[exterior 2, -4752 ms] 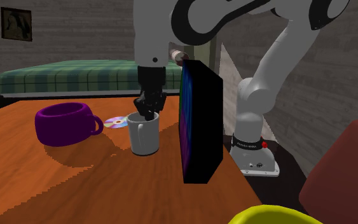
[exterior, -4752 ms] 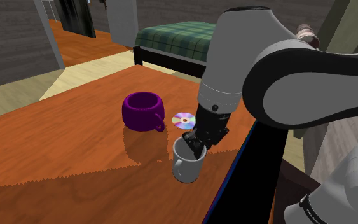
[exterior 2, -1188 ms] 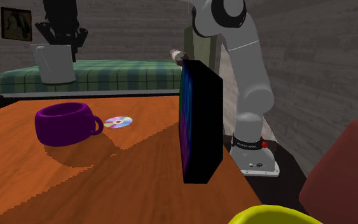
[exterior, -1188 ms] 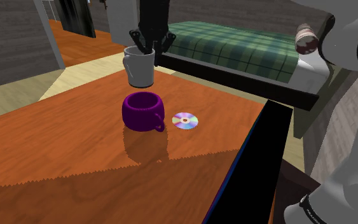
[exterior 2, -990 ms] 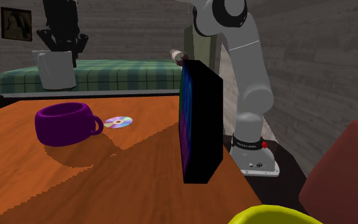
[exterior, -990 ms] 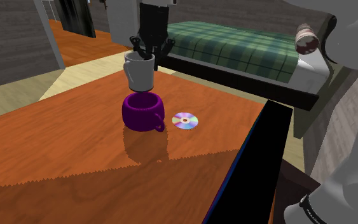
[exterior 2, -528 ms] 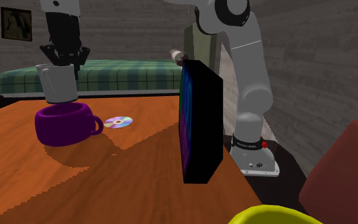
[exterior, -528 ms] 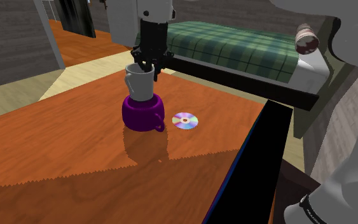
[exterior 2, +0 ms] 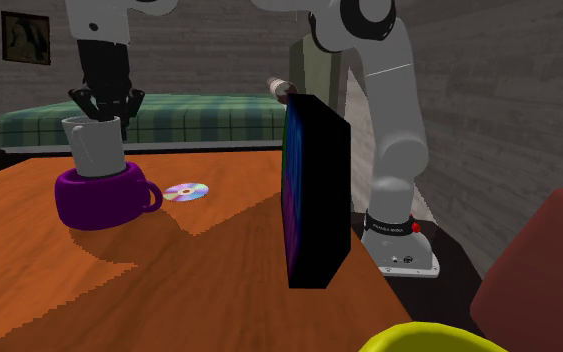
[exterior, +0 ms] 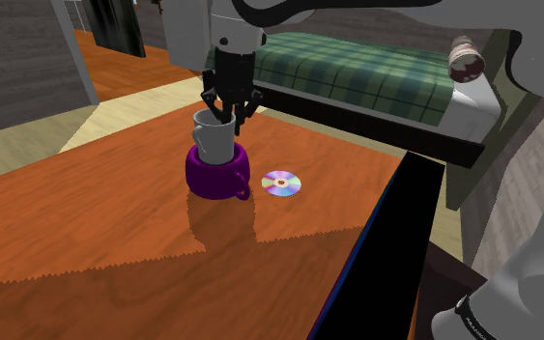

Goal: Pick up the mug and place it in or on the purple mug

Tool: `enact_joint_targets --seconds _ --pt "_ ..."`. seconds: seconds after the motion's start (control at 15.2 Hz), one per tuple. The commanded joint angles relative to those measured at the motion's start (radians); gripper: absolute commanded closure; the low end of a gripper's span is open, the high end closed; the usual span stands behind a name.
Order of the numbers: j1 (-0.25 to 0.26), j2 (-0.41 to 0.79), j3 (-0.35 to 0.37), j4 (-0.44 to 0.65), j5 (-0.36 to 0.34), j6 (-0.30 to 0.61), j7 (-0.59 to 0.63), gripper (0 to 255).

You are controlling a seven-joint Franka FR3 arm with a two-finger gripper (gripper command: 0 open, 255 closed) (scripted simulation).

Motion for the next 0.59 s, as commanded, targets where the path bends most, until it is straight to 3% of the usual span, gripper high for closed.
enact_joint_targets --seconds 0.0,0.26,0.33,0.53 --pt "0.0 -0.001 0.0 -0.003 0.0 0.002 0.0 255" --pt "0.0 -0.001 0.0 -0.003 0.0 0.002 0.0 255" --pt "0.0 0.0 0.0 -0.002 0.0 0.002 0.0 0" --pt "0.0 0.0 0.0 -0.002 0.0 0.002 0.0 0"
